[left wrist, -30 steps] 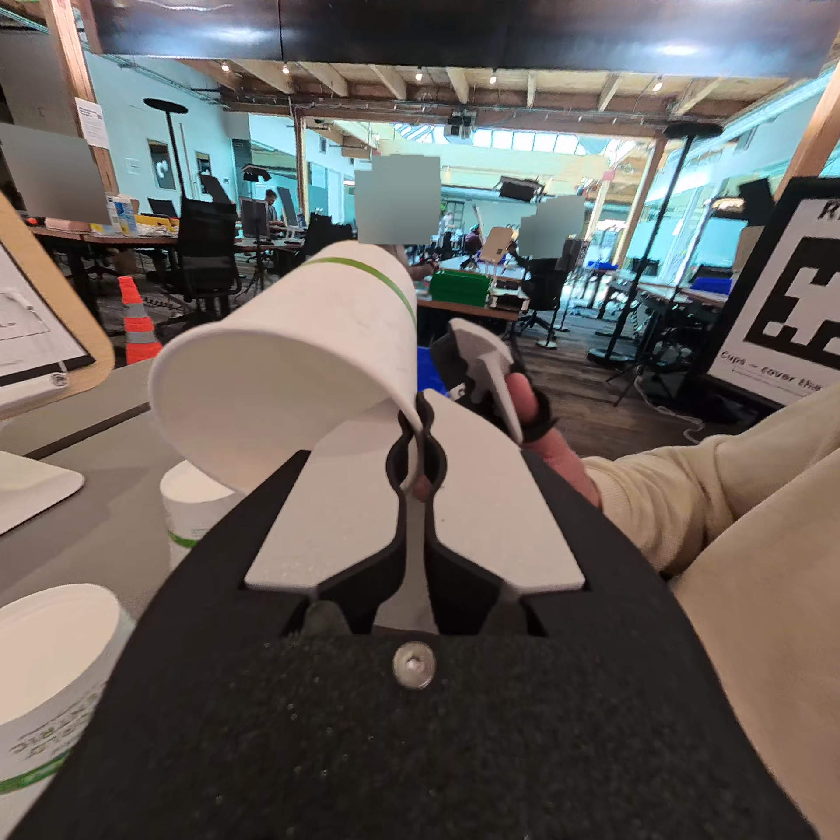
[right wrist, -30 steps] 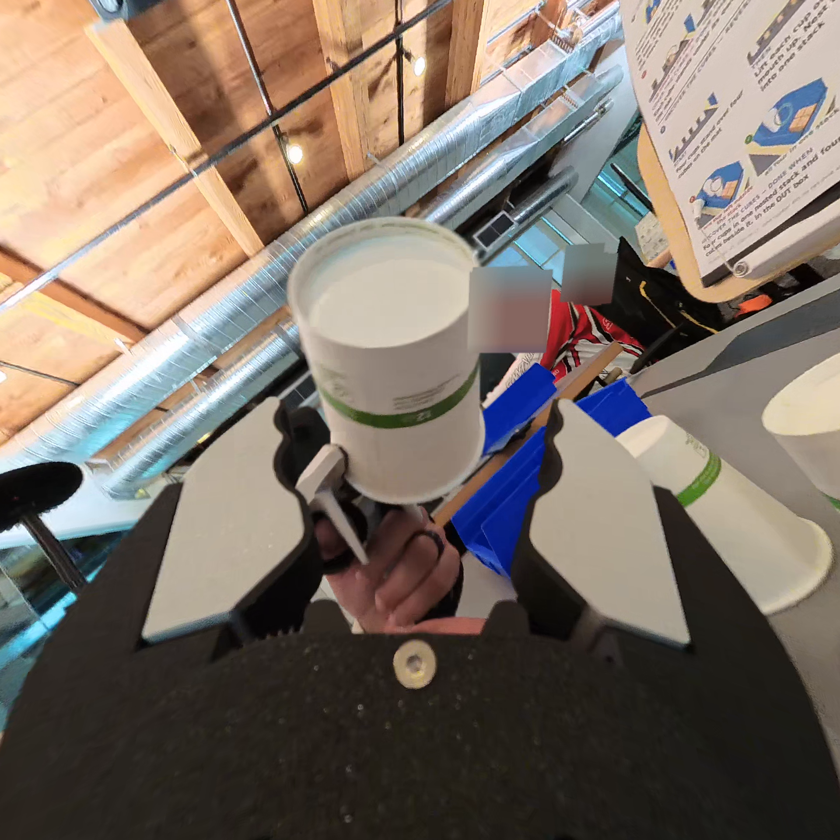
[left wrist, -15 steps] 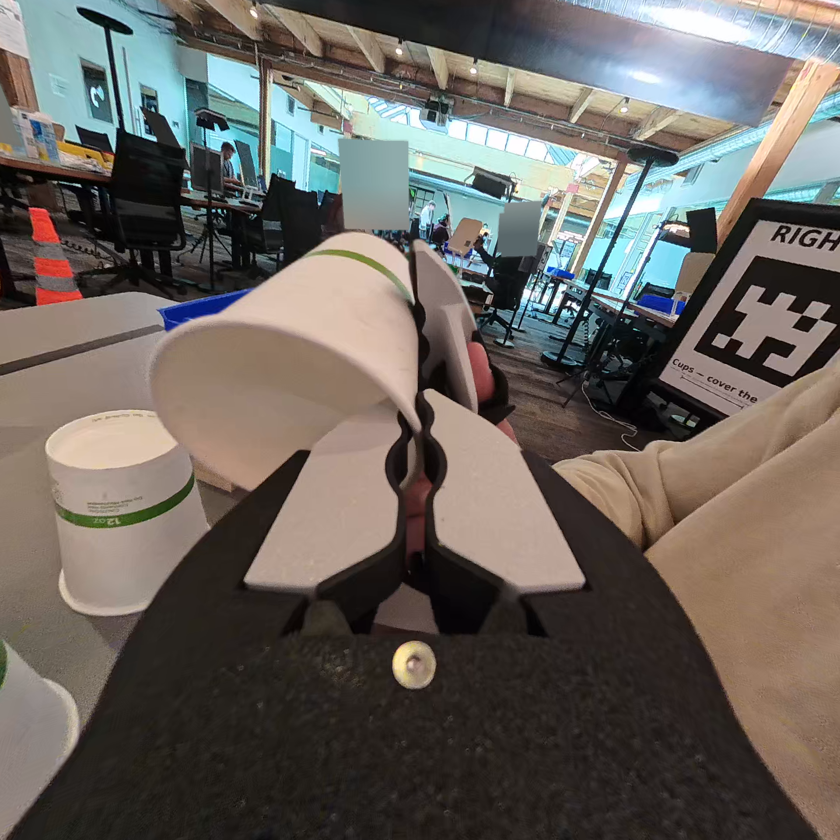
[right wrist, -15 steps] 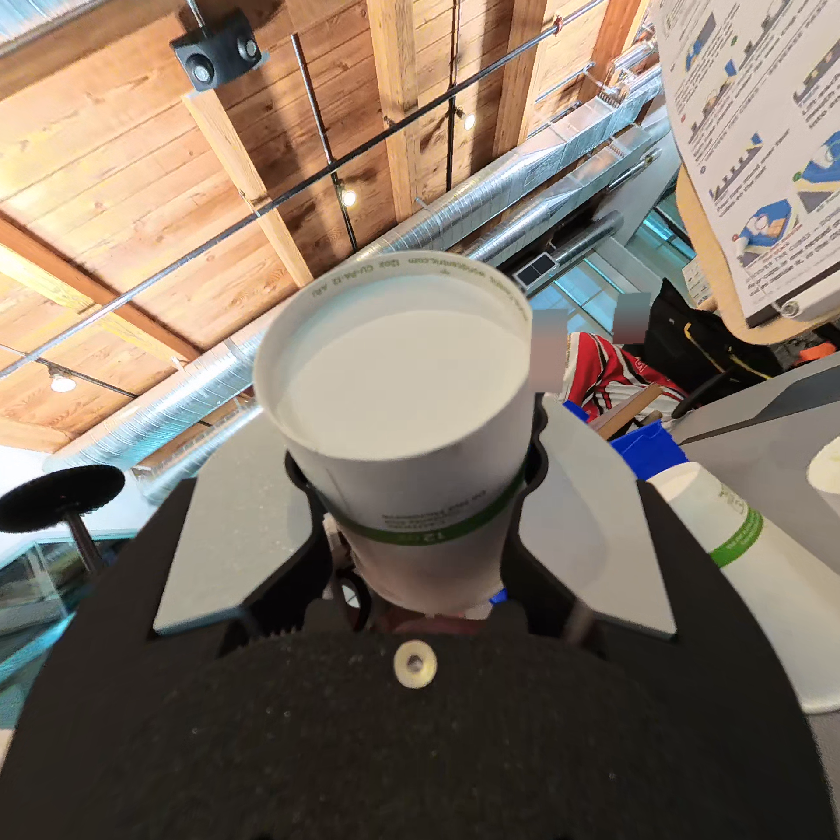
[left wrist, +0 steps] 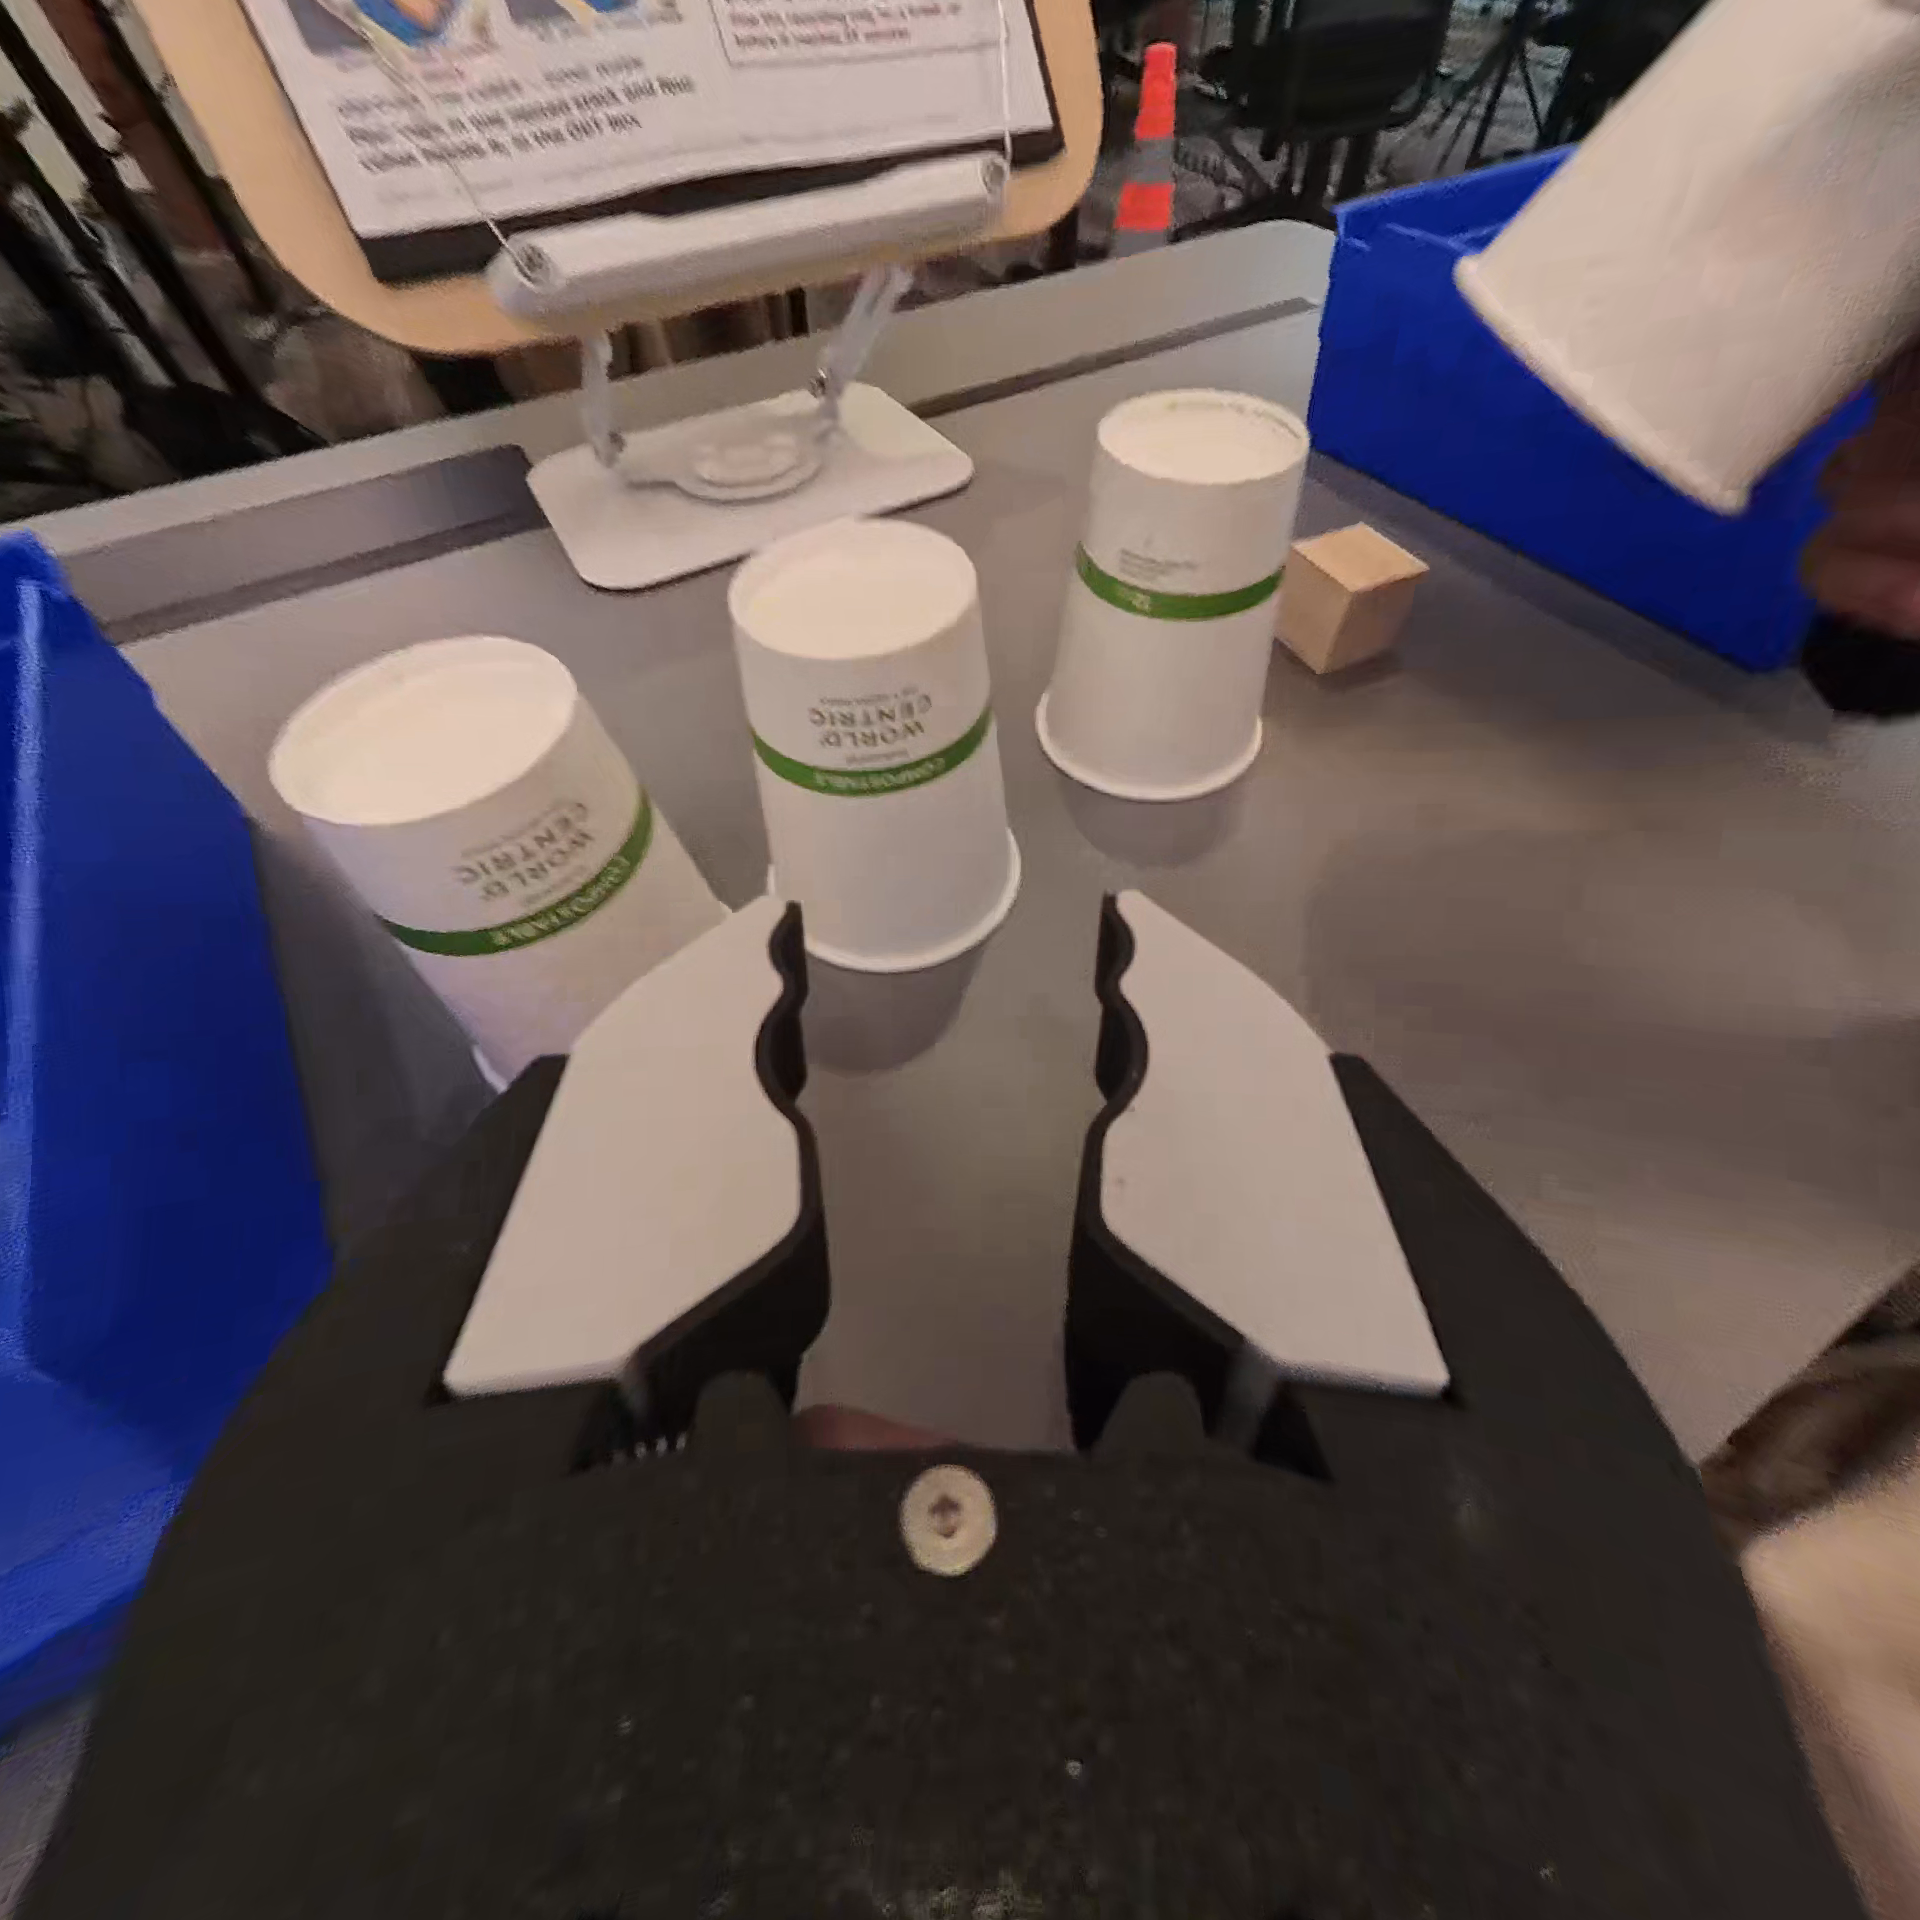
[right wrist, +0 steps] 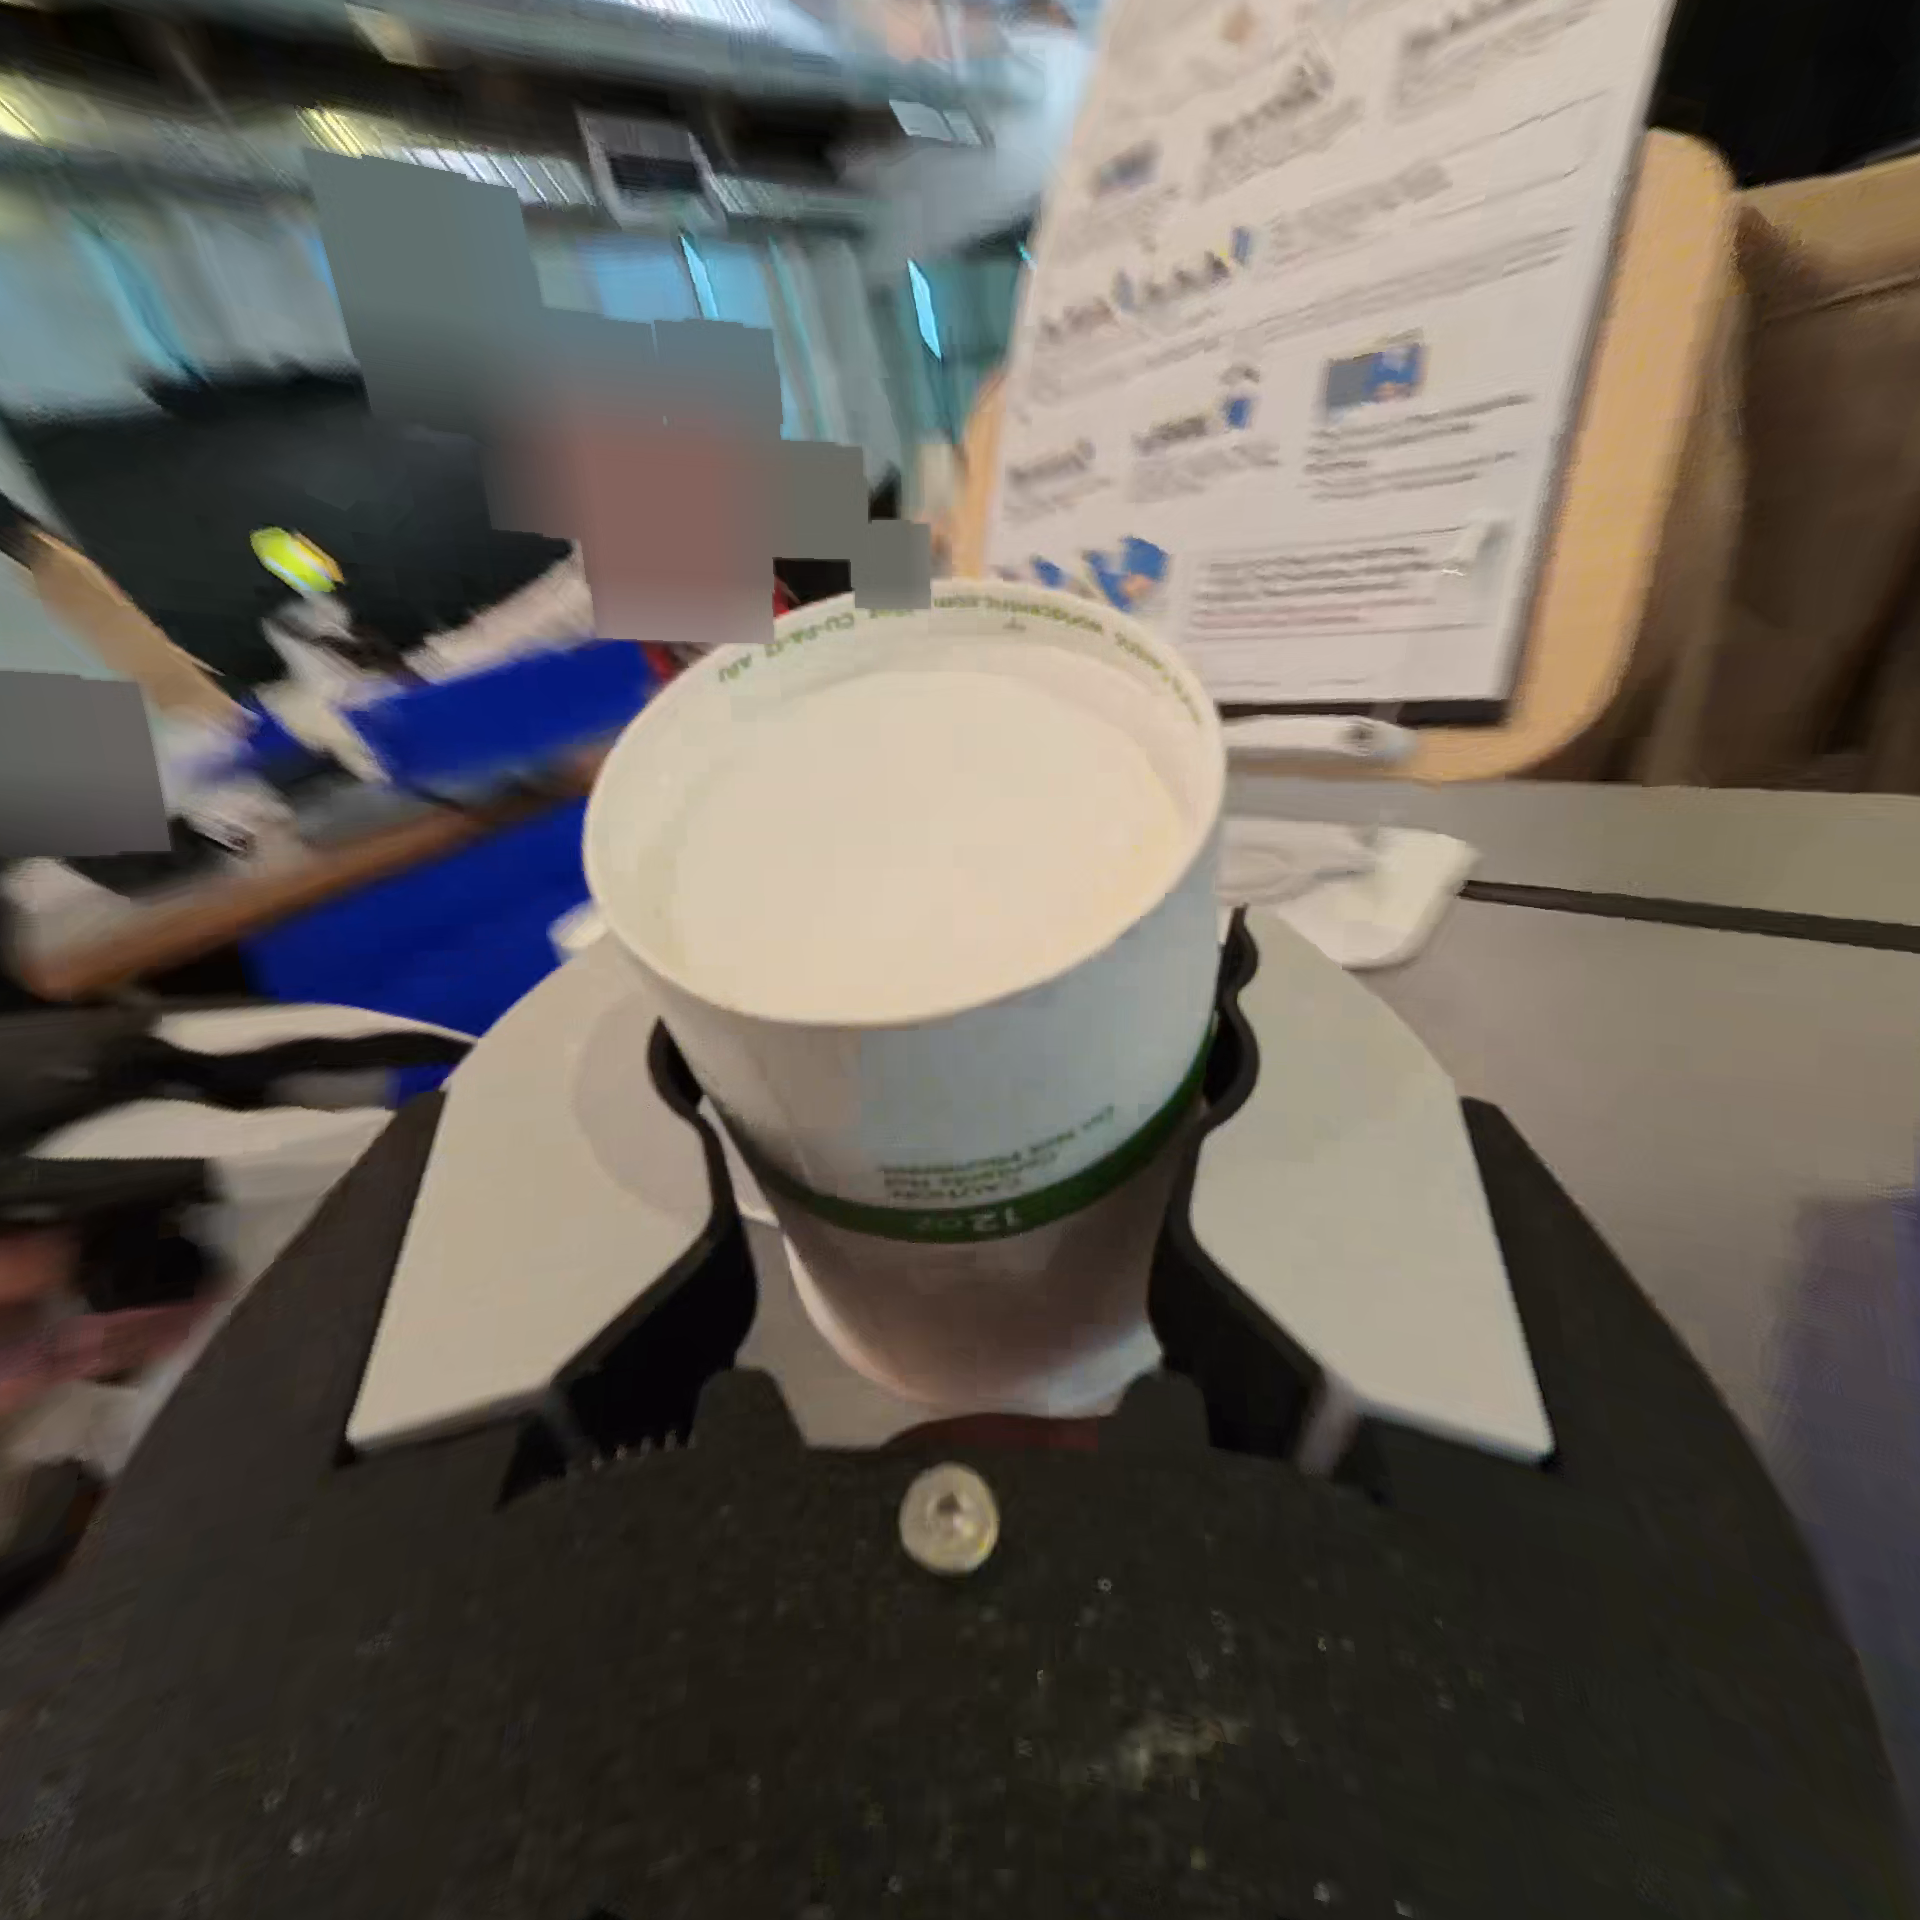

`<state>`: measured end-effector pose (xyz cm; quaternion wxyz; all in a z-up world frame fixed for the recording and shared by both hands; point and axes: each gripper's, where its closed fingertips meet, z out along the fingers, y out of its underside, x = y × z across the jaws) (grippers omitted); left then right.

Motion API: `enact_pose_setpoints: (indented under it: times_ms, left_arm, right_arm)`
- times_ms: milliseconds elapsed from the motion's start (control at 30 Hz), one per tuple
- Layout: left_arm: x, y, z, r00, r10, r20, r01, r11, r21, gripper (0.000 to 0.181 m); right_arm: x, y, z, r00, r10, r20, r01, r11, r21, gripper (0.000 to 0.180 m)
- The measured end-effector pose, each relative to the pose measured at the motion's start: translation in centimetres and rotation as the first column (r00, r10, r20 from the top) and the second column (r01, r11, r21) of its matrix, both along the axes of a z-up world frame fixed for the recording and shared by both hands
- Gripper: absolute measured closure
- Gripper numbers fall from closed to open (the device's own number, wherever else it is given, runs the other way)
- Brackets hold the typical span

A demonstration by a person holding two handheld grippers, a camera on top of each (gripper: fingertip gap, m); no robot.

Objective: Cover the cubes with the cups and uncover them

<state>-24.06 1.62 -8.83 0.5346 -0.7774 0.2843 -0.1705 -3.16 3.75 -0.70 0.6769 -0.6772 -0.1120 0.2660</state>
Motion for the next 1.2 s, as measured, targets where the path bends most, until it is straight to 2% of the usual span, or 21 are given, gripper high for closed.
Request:
enact_pose_setpoints:
  times_ms: [67, 100, 200, 267, 533, 733, 1200]
  left_arm:
    - [0.3, -0.1, -0.7, 1.000, -0.003, -0.013, 0.003, 1.000, -0.010, 0.127]
    - [0.5, -0.1, -0.8, 1.000, -0.010, -0.022, 0.010, 1.000, -0.007, 0.127]
    - [1.5, -0.5, -1.5, 0.998, -0.042, -0.057, 0.042, 0.999, -0.007, 0.128]
    - [2.1, -0.8, -2.1, 0.994, -0.063, -0.088, 0.062, 0.998, -0.008, 0.128]
    - [2.7, -1.8, -2.0, 0.988, -0.087, -0.126, 0.091, 0.995, 0.030, 0.129]
    - [2.6, -1.9, -1.9, 0.990, -0.099, -0.102, 0.100, 0.995, 0.006, 0.129]
    - [3.1, -2.3, -3.1, 0.977, -0.125, -0.173, 0.126, 0.992, -0.001, 0.129]
  right_arm:
    - [3.4, 1.7, -1.6, 0.977, -0.138, 0.160, 0.153, 0.985, -0.084, 0.084]
    - [4.8, 2.5, -2.2, 0.964, -0.194, 0.184, 0.214, 0.972, -0.095, 0.084]
    - [5.5, 4.9, -5.8, 0.947, -0.207, 0.245, 0.258, 0.946, -0.195, 0.084]
    - [5.4, 6.4, -7.6, 0.922, -0.228, 0.314, 0.300, 0.932, -0.205, 0.084]
    - [4.1, 9.4, -10.7, 0.935, -0.197, 0.293, 0.281, 0.918, -0.278, 0.084]
    - [4.3, 9.3, -12.0, 0.939, -0.184, 0.292, 0.279, 0.903, -0.327, 0.084]
    - [4.4, 8.2, -14.5, 0.938, -0.145, 0.315, 0.278, 0.856, -0.436, 0.084]
